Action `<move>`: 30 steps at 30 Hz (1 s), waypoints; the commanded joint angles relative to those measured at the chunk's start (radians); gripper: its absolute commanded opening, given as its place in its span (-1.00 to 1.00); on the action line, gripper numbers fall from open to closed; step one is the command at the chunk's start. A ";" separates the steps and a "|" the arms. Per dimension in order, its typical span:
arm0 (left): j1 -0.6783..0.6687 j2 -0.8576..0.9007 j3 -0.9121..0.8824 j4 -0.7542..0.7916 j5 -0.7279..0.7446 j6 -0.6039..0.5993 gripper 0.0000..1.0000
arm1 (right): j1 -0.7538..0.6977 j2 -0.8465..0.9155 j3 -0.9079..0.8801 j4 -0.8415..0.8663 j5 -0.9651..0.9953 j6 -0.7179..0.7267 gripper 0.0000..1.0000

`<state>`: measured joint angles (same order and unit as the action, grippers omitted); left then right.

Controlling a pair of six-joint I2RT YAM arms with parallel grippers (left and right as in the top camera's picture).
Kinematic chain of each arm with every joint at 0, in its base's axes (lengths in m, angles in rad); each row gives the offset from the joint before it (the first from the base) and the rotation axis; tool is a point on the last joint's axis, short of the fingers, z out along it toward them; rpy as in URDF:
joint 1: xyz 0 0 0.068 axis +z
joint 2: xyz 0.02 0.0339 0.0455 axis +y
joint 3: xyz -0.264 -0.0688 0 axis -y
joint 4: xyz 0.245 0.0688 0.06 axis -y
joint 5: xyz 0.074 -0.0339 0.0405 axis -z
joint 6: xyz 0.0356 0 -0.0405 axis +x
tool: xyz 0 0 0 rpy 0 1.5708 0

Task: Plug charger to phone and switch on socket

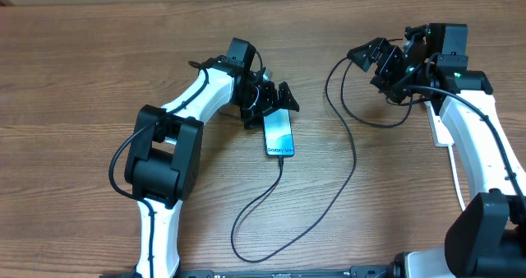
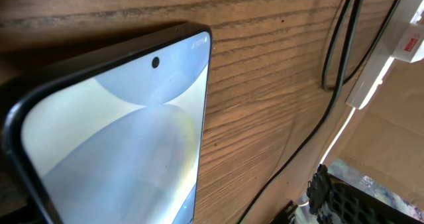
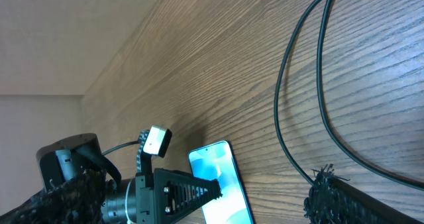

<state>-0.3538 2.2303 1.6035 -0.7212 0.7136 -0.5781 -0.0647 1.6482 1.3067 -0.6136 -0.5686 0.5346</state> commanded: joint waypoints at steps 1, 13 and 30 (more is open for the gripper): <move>-0.006 0.039 -0.031 -0.025 -0.141 -0.002 0.99 | -0.004 -0.027 0.010 0.005 0.010 -0.010 1.00; -0.006 0.039 -0.031 -0.031 -0.145 -0.002 0.99 | -0.004 -0.027 0.010 0.005 0.010 -0.010 0.99; -0.006 0.039 -0.031 -0.043 -0.149 0.010 1.00 | -0.004 -0.027 0.009 0.005 0.011 -0.010 0.99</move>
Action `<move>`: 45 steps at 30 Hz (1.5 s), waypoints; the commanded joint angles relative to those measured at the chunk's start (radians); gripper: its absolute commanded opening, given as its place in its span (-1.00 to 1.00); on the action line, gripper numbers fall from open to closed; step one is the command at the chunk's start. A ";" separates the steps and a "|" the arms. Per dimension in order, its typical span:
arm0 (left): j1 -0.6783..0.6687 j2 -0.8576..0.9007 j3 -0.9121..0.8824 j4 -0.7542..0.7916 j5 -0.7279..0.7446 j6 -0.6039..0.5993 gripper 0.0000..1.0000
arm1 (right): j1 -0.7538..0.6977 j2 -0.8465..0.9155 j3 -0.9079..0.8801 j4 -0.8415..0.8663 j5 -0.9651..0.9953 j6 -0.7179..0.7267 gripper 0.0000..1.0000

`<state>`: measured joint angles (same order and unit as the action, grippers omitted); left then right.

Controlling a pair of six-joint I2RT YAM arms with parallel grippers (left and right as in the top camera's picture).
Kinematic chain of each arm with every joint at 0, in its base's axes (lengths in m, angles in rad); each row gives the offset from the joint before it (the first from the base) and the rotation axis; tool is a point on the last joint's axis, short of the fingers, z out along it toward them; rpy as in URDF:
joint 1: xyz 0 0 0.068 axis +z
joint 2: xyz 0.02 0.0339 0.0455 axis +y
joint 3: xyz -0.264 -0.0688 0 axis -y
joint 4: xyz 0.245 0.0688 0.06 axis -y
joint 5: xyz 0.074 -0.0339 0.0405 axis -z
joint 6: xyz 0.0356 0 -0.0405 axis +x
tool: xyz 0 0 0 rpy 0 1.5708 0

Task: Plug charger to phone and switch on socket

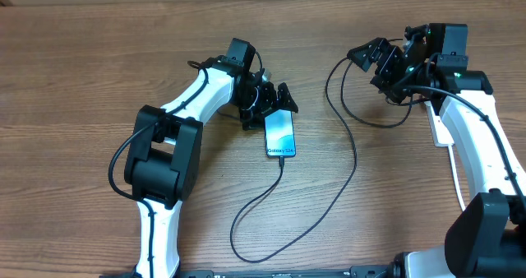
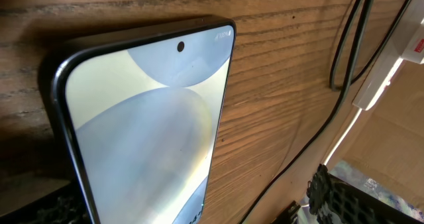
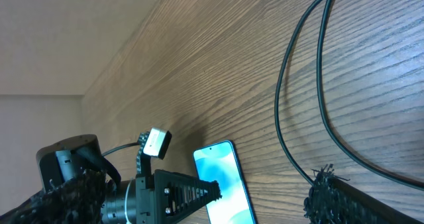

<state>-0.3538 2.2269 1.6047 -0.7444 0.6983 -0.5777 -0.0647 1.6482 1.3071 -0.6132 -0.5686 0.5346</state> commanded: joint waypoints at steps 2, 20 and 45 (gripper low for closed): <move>-0.005 0.042 -0.032 -0.023 -0.134 0.010 1.00 | -0.004 -0.027 0.009 0.005 0.011 -0.010 1.00; 0.008 0.042 -0.032 -0.066 -0.185 0.013 0.99 | -0.004 -0.027 0.009 0.004 0.010 -0.010 1.00; 0.157 -0.383 -0.023 -0.369 -0.701 0.106 0.99 | -0.004 -0.027 0.009 -0.003 0.019 -0.013 0.99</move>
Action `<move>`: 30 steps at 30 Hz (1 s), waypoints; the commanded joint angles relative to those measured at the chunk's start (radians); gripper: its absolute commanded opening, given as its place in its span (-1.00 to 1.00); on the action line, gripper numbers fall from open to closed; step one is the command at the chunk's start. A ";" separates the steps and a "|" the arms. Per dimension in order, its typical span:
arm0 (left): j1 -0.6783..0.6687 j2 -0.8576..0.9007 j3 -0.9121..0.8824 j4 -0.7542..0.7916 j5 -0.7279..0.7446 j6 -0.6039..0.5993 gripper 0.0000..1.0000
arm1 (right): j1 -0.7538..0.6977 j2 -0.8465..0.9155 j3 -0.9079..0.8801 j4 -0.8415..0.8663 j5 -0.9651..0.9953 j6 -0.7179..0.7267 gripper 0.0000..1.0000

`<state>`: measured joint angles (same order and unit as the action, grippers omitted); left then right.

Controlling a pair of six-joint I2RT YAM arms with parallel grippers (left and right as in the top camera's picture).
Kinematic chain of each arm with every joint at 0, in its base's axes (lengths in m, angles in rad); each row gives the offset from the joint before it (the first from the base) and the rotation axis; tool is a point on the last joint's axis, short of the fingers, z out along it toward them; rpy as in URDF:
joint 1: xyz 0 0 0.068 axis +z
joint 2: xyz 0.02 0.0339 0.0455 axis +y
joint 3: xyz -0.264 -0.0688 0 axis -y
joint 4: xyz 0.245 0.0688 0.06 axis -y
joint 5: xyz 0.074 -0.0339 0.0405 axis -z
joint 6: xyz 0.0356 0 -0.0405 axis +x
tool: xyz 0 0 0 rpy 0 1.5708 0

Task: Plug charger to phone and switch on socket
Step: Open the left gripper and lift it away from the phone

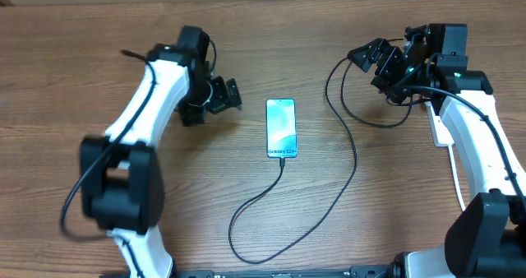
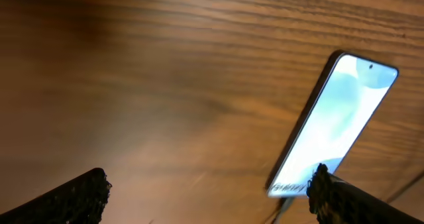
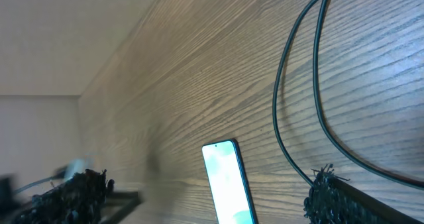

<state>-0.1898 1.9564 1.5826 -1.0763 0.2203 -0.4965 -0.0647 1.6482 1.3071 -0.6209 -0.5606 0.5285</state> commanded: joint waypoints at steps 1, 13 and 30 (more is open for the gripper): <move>-0.007 -0.138 0.000 -0.055 -0.251 0.025 1.00 | -0.004 -0.027 0.009 0.004 0.011 -0.007 1.00; -0.007 -0.452 0.000 -0.204 -0.343 0.026 0.99 | -0.004 -0.027 0.008 -0.023 0.089 -0.006 0.99; -0.007 -0.595 -0.001 -0.236 -0.343 0.026 0.99 | -0.004 -0.027 0.008 -0.021 0.089 -0.006 0.99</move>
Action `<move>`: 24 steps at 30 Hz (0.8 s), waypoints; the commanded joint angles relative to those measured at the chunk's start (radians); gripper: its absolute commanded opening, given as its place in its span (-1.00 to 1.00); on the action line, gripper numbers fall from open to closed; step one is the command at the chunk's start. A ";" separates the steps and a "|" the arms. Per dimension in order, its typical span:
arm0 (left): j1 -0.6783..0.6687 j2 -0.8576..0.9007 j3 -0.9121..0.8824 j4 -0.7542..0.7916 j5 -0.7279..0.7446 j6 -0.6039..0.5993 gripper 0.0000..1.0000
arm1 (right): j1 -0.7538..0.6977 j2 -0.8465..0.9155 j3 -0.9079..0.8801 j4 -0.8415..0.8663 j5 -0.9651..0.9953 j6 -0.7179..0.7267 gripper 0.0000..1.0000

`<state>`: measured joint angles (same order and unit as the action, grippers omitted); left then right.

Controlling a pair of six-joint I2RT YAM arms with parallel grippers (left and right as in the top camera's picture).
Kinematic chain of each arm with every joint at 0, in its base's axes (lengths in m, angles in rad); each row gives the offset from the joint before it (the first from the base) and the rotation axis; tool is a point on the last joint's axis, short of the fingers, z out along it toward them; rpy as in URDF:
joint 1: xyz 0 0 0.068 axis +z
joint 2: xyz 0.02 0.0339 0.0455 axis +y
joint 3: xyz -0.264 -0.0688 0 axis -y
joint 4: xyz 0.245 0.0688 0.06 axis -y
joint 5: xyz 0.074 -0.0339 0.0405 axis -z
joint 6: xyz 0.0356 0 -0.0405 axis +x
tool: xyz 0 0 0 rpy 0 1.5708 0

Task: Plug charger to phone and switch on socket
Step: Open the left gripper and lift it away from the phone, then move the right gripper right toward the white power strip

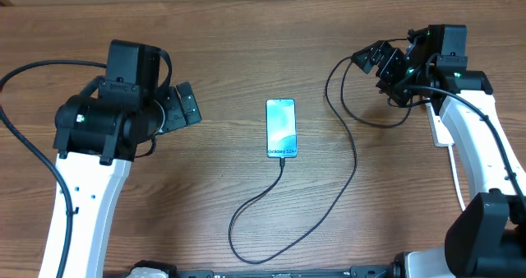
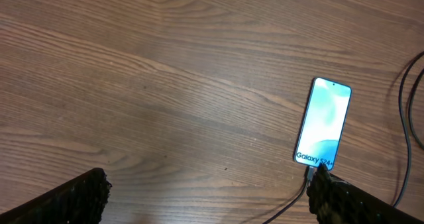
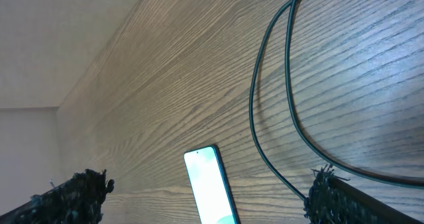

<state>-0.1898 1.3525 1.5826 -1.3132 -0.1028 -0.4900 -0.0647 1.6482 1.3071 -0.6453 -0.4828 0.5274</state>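
The phone (image 1: 280,127) lies face up, screen lit, in the middle of the wooden table. It also shows in the left wrist view as the phone (image 2: 322,130) and in the right wrist view as the phone (image 3: 211,183). A black charger cable (image 1: 282,159) is plugged into its near end. The cable loops toward the front, then runs up to the back right. My left gripper (image 1: 182,107) hangs open and empty, well left of the phone. My right gripper (image 1: 380,62) is open and empty above the cable's far loop. A white socket strip (image 1: 438,130) peeks out beside the right arm, its switch hidden.
The cable's slack forms a loop (image 1: 246,229) near the front edge and a larger coil (image 1: 341,101) at the back right. A cardboard-coloured wall borders the table's far edge.
My left arm has drawn back farther left and risen, so its wrist view now takes in the whole phone. The right wrist shifted slightly. Phone and cable have not moved.
At first my left gripper was at the phone's far end, the cable plugged in. It stayed close, then stood clear to the left with the phone lying free. Now it is farther left and higher. The right arm stayed near the back right throughout.
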 commanded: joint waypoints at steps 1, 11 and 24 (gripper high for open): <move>-0.007 0.011 -0.001 0.002 -0.019 0.019 1.00 | -0.004 -0.027 0.008 0.003 0.011 -0.005 1.00; -0.007 0.013 -0.001 0.001 -0.019 0.019 1.00 | -0.004 -0.027 0.009 -0.012 0.004 -0.041 1.00; -0.007 0.013 -0.001 0.002 -0.019 0.019 1.00 | -0.059 -0.027 0.069 -0.078 0.010 -0.138 0.99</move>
<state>-0.1898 1.3598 1.5826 -1.3128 -0.1024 -0.4900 -0.0875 1.6482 1.3140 -0.7113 -0.4892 0.4129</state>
